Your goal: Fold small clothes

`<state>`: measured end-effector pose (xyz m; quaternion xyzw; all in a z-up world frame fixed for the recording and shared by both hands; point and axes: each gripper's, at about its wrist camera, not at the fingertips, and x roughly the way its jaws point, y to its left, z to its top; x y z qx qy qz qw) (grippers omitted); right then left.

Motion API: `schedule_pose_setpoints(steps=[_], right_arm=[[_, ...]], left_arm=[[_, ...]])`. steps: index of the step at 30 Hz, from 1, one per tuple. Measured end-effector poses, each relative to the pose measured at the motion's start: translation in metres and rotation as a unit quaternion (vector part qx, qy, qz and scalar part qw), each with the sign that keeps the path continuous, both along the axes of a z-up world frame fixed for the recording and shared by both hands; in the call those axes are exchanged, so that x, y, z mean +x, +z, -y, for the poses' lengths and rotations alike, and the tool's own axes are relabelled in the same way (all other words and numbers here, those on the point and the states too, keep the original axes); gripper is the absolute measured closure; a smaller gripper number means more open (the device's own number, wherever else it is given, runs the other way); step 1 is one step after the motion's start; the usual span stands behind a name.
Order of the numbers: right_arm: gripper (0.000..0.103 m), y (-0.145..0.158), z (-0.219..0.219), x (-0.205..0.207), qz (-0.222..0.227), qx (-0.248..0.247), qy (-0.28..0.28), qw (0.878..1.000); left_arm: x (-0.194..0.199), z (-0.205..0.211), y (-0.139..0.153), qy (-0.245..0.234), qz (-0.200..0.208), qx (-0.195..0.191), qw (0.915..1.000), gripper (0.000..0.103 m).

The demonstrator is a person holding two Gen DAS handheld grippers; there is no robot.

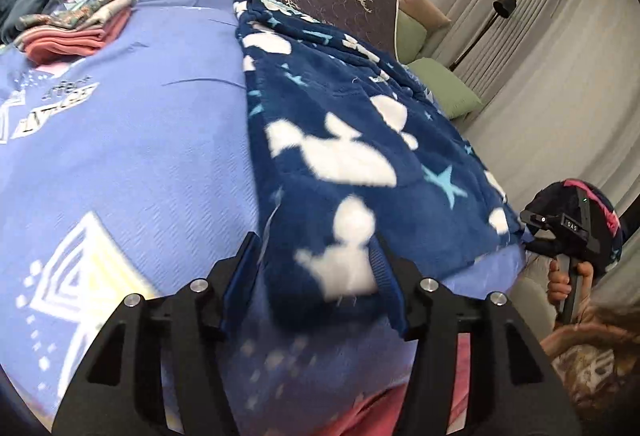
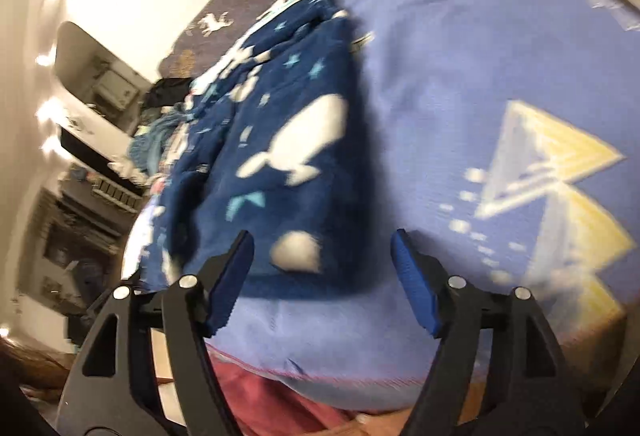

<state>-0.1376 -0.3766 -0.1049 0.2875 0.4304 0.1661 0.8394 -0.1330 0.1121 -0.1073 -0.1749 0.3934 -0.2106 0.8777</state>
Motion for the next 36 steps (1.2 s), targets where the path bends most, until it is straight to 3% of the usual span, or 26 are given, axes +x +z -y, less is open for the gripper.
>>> schedule_pose_setpoints(steps=[1,2,3,4,6,9,13,16,19,22,27,31,34,35,36], right_arm=[[0.03,-0.003,-0.005,0.008,-0.005,0.02,0.013,1.0],[0.036,-0.004,-0.012,0.015,-0.008,0.024,0.024,0.999],[0.053,-0.003,-0.018,0.022,-0.01,0.006,0.023,1.0],[0.091,-0.001,-0.021,0.023,-0.019,-0.005,0.012,1.0],[0.092,0.009,-0.012,0.016,-0.001,0.038,-0.006,0.999],[0.094,0.044,-0.004,-0.013,0.053,0.028,-0.018,0.998],[0.095,0.072,0.002,-0.041,0.093,0.024,-0.018,0.995],[0.094,0.075,-0.003,-0.045,0.105,0.002,-0.011,0.994],[0.094,0.065,-0.011,-0.04,0.09,0.014,-0.006,0.996],[0.094,0.07,-0.013,-0.04,0.104,0.018,-0.003,0.994],[0.095,0.103,-0.006,-0.054,0.156,0.029,-0.013,0.987],[0.094,0.116,-0.008,-0.06,0.178,0.014,-0.006,0.984],[0.094,0.105,-0.008,-0.042,0.159,0.003,-0.007,0.987],[0.094,0.1,-0.009,-0.038,0.149,0.005,-0.007,0.989],[0.094,0.094,-0.009,-0.035,0.14,0.004,-0.008,0.99]], left_arm=[[0.003,0.001,0.0,-0.002,0.0,-0.008,1.0,0.063],[0.01,0.003,-0.001,-0.014,-0.009,-0.029,0.9994,0.092],[0.012,0.003,-0.001,-0.012,-0.014,-0.039,0.9991,0.092],[0.011,0.004,0.001,-0.002,-0.008,-0.034,0.9994,0.093],[0.001,0.003,0.016,0.008,0.016,-0.026,0.9995,0.094],[-0.021,-0.002,0.041,0.01,0.046,-0.033,0.9983,0.095],[-0.047,0.006,0.075,-0.005,0.092,-0.002,0.9958,0.095],[-0.051,0.011,0.083,-0.01,0.109,0.024,0.9937,0.095],[-0.046,0.012,0.079,-0.008,0.1,0.027,0.9946,0.095],[-0.048,0.012,0.085,-0.006,0.108,0.032,0.9936,0.095],[-0.072,0.007,0.121,0.02,0.164,0.051,0.985,0.095],[-0.089,0.005,0.144,0.031,0.208,0.072,0.9749,0.103],[-0.07,-0.001,0.133,0.051,0.185,0.083,0.9779,0.103],[-0.062,-0.004,0.125,0.055,0.167,0.081,0.981,0.095],[-0.056,-0.009,0.117,0.057,0.149,0.077,0.9842,0.072]])
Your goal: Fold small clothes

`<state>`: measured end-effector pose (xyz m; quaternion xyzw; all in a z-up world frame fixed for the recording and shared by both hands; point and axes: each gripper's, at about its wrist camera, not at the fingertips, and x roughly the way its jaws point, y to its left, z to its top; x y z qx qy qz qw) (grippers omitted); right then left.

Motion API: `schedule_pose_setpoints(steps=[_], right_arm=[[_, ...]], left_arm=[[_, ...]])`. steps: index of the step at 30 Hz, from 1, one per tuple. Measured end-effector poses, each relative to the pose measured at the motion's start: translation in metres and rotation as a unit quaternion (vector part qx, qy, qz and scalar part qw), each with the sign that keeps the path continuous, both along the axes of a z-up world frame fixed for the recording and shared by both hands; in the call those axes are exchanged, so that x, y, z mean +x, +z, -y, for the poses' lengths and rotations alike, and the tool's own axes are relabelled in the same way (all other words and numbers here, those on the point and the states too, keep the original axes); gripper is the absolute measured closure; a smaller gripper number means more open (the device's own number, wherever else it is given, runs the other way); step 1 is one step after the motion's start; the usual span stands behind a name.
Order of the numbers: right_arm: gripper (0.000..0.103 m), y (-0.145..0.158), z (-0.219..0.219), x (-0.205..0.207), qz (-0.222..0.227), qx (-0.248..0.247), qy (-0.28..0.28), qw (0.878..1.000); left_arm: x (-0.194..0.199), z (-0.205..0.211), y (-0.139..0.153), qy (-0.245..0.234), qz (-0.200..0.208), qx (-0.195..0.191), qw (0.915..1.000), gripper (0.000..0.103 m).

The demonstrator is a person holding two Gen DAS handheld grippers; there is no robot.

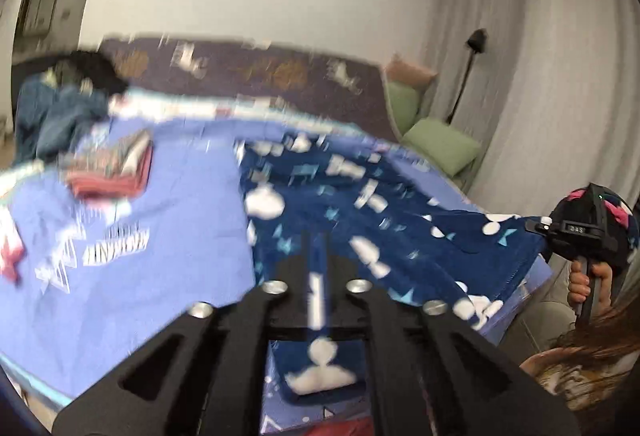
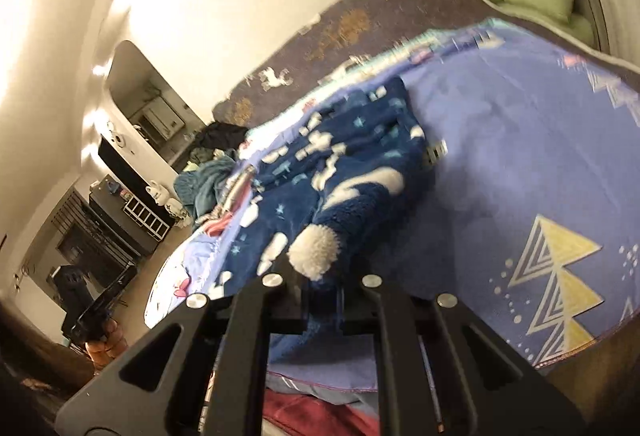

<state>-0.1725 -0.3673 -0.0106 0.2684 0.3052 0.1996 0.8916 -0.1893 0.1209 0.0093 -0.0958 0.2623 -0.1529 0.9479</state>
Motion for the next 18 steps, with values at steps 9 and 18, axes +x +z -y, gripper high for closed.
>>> schedule_pose_setpoints(steps=[9,18], right_arm=[[0.093,-0.025,0.005,0.002,-0.039,-0.012,-0.018,0.999],[0.094,-0.013,0.006,-0.011,-0.01,0.007,-0.029,1.0]], left_arm=[[0.035,0.0,-0.101,-0.048,-0.174,-0.045,0.9826,0.033],[0.013,-0.006,-0.056,-0.047,-0.093,-0.09,0.9906,0.092]])
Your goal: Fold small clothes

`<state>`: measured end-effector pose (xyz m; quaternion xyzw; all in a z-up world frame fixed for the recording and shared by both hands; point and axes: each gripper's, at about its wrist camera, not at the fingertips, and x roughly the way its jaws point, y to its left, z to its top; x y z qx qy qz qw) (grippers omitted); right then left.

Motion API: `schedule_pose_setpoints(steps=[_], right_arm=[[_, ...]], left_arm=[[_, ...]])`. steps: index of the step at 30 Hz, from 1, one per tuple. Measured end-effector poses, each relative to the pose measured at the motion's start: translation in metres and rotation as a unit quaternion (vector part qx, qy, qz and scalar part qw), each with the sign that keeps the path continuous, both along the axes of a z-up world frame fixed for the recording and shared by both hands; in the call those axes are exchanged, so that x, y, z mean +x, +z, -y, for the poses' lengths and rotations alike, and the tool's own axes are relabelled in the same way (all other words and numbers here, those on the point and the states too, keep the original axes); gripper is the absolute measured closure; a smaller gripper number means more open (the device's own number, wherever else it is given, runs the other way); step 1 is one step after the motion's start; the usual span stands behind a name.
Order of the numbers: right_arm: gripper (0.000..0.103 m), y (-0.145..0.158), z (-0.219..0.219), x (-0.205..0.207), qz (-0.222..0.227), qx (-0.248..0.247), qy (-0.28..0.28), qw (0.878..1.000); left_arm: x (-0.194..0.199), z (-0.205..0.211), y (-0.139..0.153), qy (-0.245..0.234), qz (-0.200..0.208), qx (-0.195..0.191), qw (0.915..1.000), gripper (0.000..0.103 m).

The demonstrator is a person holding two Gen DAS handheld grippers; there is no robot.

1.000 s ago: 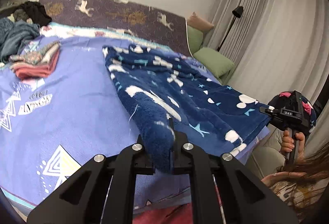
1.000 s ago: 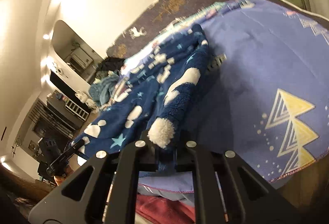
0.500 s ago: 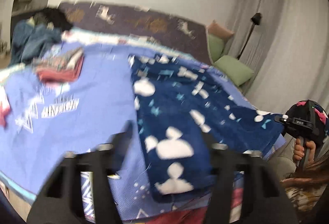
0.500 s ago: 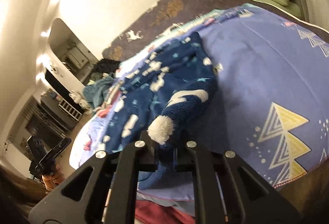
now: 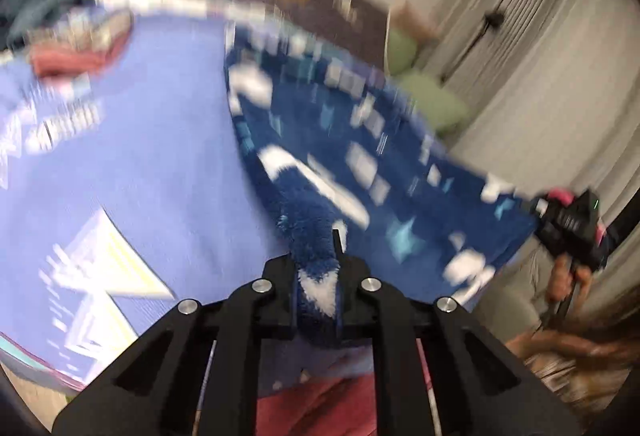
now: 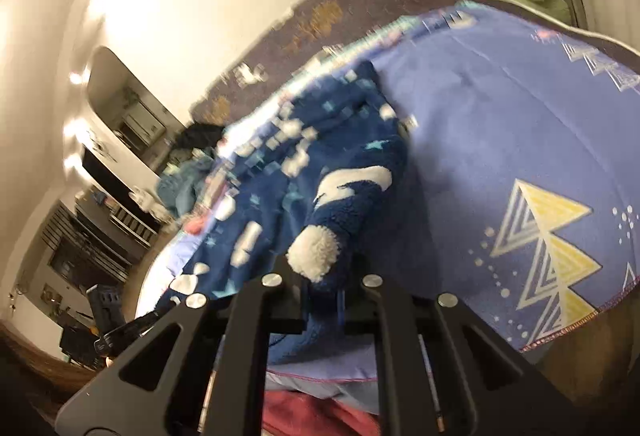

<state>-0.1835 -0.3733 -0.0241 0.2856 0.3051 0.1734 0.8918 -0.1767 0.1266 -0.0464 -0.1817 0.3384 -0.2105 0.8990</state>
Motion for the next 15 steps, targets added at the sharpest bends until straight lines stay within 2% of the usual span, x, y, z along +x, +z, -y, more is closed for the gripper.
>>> schedule_pose_setpoints(steps=[2,5,8,10,12,15], right_arm=[[0.094,0.017,0.001,-0.012,0.031,0.017,0.008,0.999],[0.094,0.04,0.004,-0.028,0.075,0.02,0.008,0.997],[0.094,0.051,0.006,-0.035,0.09,-0.008,0.0,0.996],[0.094,0.045,0.005,-0.025,0.071,-0.012,0.0,0.997],[0.093,0.035,0.003,-0.011,0.048,0.0,0.006,0.999],[0.093,0.032,-0.001,0.005,0.04,0.005,0.013,0.999]], left_arm=[[-0.016,-0.007,0.031,0.005,0.045,-0.013,0.9989,0.092],[-0.04,-0.004,0.063,-0.006,0.101,-0.003,0.9948,0.092],[-0.048,0.001,0.075,-0.019,0.134,0.011,0.9908,0.091],[-0.041,0.003,0.069,-0.013,0.13,0.025,0.9911,0.091],[-0.026,0.006,0.064,-0.012,0.118,0.021,0.9927,0.091],[-0.01,0.013,0.062,-0.014,0.12,0.014,0.9926,0.089]])
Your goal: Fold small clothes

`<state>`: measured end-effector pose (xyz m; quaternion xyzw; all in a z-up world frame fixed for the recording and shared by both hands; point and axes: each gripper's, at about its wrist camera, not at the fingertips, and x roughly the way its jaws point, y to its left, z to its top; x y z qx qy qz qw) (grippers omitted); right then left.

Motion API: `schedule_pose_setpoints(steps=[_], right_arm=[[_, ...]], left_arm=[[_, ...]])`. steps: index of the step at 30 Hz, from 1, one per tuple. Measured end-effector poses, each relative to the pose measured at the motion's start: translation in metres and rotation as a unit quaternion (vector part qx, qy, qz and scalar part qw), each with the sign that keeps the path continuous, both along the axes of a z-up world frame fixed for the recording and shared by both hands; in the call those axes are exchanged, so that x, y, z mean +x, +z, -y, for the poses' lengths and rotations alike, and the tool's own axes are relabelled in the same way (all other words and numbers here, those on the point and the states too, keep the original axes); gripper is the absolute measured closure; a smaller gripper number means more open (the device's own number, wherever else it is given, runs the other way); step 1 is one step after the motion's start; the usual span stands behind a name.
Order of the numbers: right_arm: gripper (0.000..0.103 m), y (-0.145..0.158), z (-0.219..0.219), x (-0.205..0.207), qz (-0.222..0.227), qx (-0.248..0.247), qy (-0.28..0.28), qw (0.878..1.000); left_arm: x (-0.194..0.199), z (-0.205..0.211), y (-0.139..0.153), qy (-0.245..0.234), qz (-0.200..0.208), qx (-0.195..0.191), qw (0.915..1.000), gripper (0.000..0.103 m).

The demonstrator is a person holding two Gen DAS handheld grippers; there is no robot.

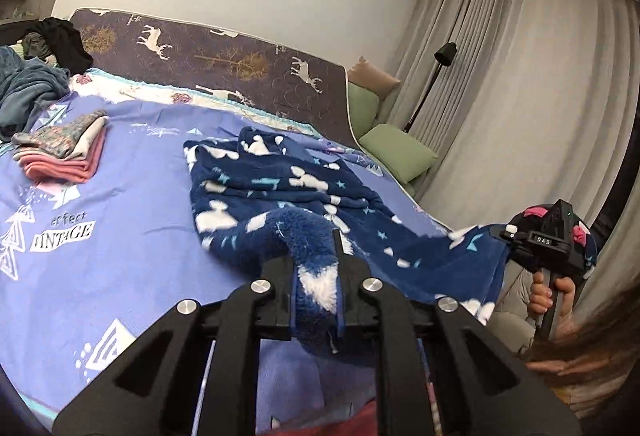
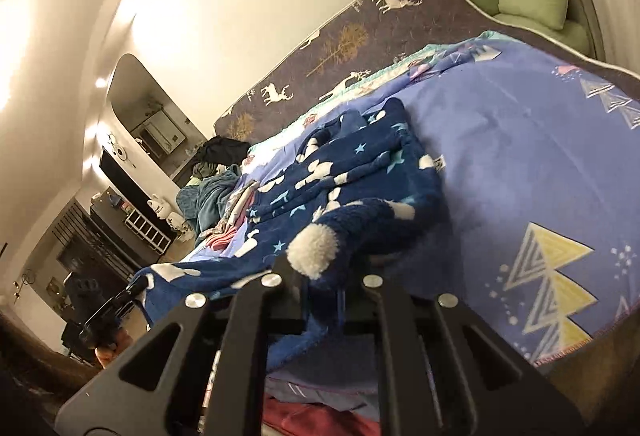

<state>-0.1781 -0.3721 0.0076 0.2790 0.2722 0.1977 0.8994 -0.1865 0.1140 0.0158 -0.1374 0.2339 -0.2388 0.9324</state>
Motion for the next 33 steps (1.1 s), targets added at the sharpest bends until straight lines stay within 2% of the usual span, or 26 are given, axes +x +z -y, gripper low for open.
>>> schedule_pose_setpoints(steps=[11,20,28,33], right_arm=[[0.093,0.039,-0.002,0.068,0.039,-0.016,-0.031,0.999],[0.093,0.064,-0.012,0.143,0.054,-0.044,-0.056,0.996],[0.093,0.076,-0.007,0.203,0.058,-0.054,-0.083,0.993],[0.092,0.074,-0.013,0.245,0.047,-0.061,-0.075,0.994]], left_arm=[[0.063,0.002,0.036,0.036,0.024,-0.008,0.999,0.089],[0.138,0.005,0.059,0.066,0.028,-0.01,0.9974,0.089],[0.205,0.003,0.069,0.085,0.019,-0.005,0.9962,0.089],[0.248,0.006,0.068,0.09,0.009,0.015,0.9958,0.089]])
